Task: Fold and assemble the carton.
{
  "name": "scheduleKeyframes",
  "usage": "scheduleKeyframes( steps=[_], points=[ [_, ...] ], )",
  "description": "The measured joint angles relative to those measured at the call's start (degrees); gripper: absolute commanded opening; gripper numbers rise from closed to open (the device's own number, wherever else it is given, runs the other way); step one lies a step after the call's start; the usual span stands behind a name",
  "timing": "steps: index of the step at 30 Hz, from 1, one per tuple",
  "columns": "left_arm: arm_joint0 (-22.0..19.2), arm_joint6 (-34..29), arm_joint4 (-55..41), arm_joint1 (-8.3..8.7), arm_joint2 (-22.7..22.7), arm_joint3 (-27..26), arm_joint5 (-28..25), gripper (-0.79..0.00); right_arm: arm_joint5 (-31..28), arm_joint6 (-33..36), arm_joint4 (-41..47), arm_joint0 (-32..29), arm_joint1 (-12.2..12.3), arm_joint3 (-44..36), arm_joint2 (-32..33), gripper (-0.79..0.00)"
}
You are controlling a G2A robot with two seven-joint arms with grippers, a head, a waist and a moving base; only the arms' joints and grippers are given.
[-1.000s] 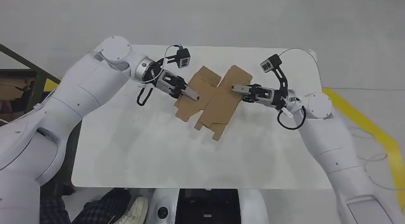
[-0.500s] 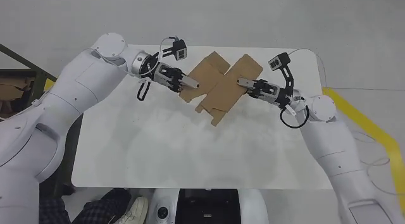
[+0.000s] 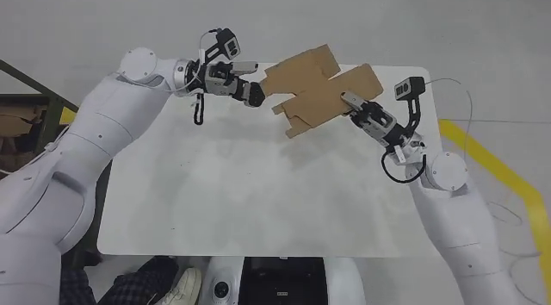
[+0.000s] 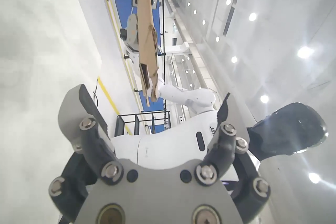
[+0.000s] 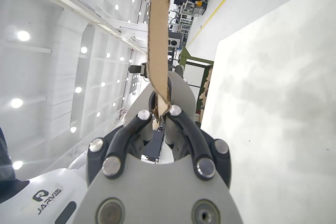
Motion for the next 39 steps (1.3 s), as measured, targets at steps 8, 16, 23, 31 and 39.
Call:
scheduleKeyframes(
  steps=[8,16,23,31,39],
  points=[
    [2.24,8.68,3.05,-0.87,-2.54,-2.62,-0.68,0.000,2.77,-7.51,-4.09,-3.93,-0.30,-6.47,-1.24,-0.785],
    [4.36,11.51,6.43,-1.04,-5.30,-4.47,-0.32,-0.256,4.18,-12.65,-6.26,-5.38,-0.61,-8.02,-1.50,-0.785],
    [5.67,11.79,8.89,-1.14,-7.49,-5.99,1.08,-0.440,4.42,-14.63,-8.41,-5.87,-0.76,-8.69,-1.44,-0.785],
    [6.40,12.20,11.69,-1.70,-9.27,-6.62,2.80,-0.483,4.72,-14.48,-9.33,-5.95,-0.93,-9.11,-1.73,-0.785],
    [6.96,12.35,13.40,-2.52,-10.73,-6.59,3.66,-0.613,4.57,-14.98,-10.13,-6.31,-1.09,-9.85,-1.68,-0.785]
  ],
)
